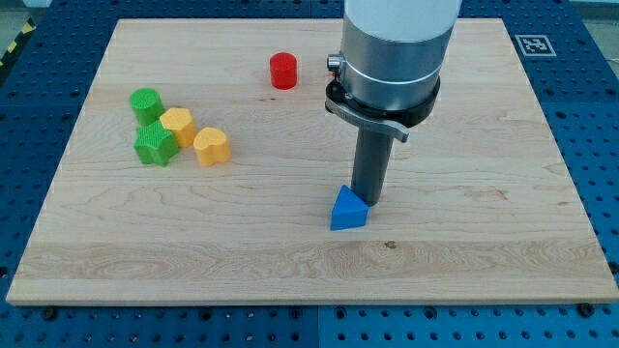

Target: Move the blue triangle towards the bottom center

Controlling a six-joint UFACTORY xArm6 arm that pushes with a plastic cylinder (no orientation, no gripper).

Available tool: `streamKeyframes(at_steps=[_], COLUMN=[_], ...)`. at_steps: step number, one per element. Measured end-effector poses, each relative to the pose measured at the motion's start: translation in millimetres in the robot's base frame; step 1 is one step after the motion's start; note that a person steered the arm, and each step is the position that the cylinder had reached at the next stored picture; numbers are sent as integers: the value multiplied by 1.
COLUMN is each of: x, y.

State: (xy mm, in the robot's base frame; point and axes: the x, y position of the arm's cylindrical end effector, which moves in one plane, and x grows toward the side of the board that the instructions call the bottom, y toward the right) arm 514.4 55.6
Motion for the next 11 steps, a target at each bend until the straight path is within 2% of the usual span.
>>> streamKeyframes(at_steps=[3, 5, 8, 11], x=[-3, 14, 22, 25], y=[-44, -42, 4, -39])
